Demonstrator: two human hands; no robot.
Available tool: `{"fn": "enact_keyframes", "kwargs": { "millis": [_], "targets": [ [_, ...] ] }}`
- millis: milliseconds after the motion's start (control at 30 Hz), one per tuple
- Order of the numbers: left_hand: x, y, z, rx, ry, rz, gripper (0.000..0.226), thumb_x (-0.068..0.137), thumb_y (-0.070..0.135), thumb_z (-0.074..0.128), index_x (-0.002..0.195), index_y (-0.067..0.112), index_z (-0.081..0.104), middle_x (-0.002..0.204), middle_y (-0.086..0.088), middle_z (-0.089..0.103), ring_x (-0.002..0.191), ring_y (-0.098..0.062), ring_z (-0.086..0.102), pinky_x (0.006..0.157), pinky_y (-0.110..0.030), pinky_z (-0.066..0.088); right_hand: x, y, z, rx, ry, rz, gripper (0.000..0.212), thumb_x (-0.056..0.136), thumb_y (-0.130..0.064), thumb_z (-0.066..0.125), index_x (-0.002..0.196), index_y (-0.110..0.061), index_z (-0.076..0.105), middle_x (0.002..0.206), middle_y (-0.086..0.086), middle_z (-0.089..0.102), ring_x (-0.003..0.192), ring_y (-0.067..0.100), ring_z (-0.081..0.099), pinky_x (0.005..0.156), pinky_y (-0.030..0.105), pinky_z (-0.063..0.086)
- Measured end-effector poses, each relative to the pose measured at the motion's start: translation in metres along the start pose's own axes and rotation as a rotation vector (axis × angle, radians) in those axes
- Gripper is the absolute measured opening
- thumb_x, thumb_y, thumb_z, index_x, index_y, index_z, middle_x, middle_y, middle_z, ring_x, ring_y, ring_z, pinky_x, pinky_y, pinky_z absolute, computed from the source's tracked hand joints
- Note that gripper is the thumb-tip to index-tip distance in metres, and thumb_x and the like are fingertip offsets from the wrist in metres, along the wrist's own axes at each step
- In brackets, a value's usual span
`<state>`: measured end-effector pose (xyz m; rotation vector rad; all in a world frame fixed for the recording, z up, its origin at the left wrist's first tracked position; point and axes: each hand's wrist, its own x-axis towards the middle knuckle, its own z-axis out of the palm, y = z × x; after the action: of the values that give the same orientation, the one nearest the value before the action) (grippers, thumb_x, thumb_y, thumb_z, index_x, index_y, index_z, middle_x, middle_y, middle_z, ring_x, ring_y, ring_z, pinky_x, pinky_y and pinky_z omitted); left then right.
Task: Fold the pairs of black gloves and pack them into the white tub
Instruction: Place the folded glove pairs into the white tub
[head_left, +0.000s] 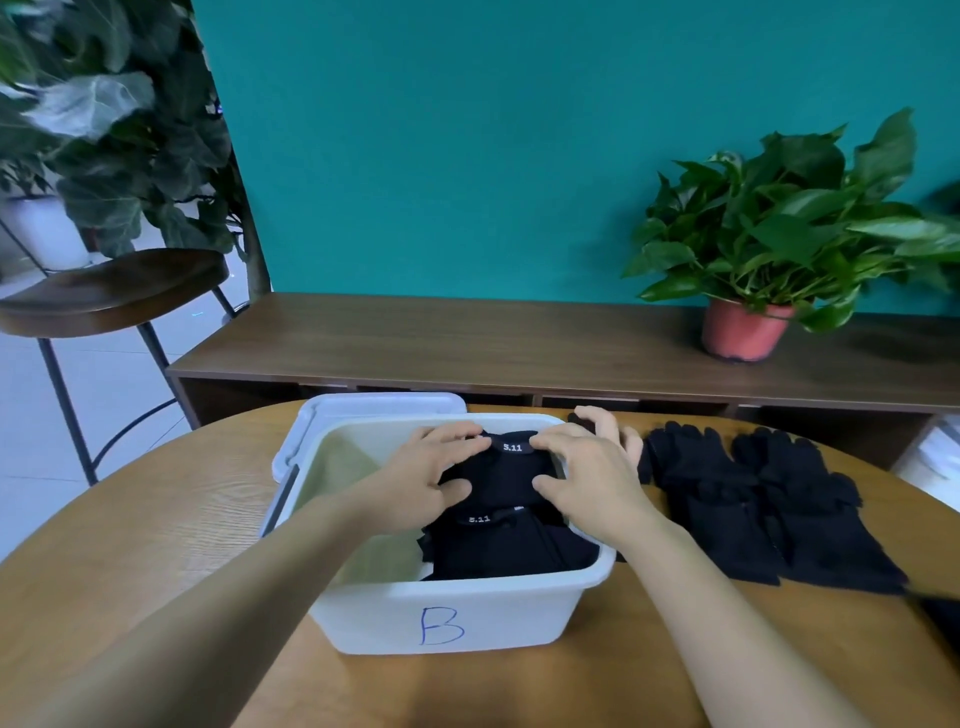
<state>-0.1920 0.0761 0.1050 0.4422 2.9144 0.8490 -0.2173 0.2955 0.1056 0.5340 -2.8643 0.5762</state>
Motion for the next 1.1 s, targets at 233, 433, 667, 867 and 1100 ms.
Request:
{"fn": "enact_keyframes", "kwargs": {
  "millis": [233, 433, 667, 867, 1100],
  "targets": [
    [0.013, 0.001, 0.009, 0.15, -0.086, -0.01, 0.055, 0.103, 0.017, 0.046, 0.154, 0.029, 0.03, 0.158, 0.019, 0.024, 0.142, -0.016, 0.017, 0.12, -0.04, 0.014, 0.005, -0.001, 0.002, -0.063, -0.095, 0.035, 0.038, 0.095, -0.029, 0.057, 0.132, -0.033, 0.057, 0.143, -0.015, 0.049, 0.146, 0.021, 0.004, 0.118, 0.05, -0.005],
    [0.012, 0.007, 0.005, 0.133, -0.017, 0.002, 0.048, 0.105, 0.021, 0.044, 0.151, 0.03, 0.036, 0.151, 0.017, 0.037, 0.14, -0.016, 0.02, 0.118, -0.04, 0.013, 0.003, -0.002, 0.0, -0.015, -0.08, 0.047, 0.033, 0.094, -0.027, 0.058, 0.127, -0.033, 0.061, 0.139, -0.013, 0.052, 0.146, 0.02, 0.006, 0.117, 0.048, -0.003],
    [-0.005, 0.033, 0.0, 0.105, 0.077, -0.025, 0.046, 0.106, 0.031, 0.042, 0.151, 0.033, 0.036, 0.151, 0.016, 0.04, 0.144, -0.013, 0.017, 0.111, -0.034, 0.01, -0.02, -0.006, -0.016, 0.218, -0.059, 0.085, 0.044, 0.095, -0.026, 0.061, 0.137, -0.034, 0.053, 0.153, 0.002, 0.033, 0.148, 0.011, 0.002, 0.116, 0.037, 0.0],
    [-0.023, 0.077, 0.007, 0.096, 0.126, 0.027, 0.045, 0.106, 0.03, 0.04, 0.151, 0.031, 0.036, 0.151, 0.009, 0.042, 0.143, -0.019, 0.023, 0.113, -0.039, 0.014, -0.056, 0.002, -0.028, 0.333, 0.014, 0.122, 0.046, 0.093, -0.027, 0.061, 0.137, -0.038, 0.052, 0.148, -0.002, 0.043, 0.146, 0.012, 0.015, 0.114, 0.037, 0.007],
    [-0.034, 0.126, 0.06, -0.015, 0.16, 0.197, 0.038, 0.104, 0.023, 0.047, 0.142, 0.027, 0.052, 0.135, 0.005, 0.056, 0.136, -0.018, 0.031, 0.108, -0.032, 0.014, -0.127, 0.034, -0.043, 0.394, 0.121, 0.214, 0.044, 0.093, -0.021, 0.064, 0.135, -0.031, 0.057, 0.119, -0.016, 0.056, 0.139, 0.012, 0.034, 0.118, 0.044, 0.018]
  ]
}}
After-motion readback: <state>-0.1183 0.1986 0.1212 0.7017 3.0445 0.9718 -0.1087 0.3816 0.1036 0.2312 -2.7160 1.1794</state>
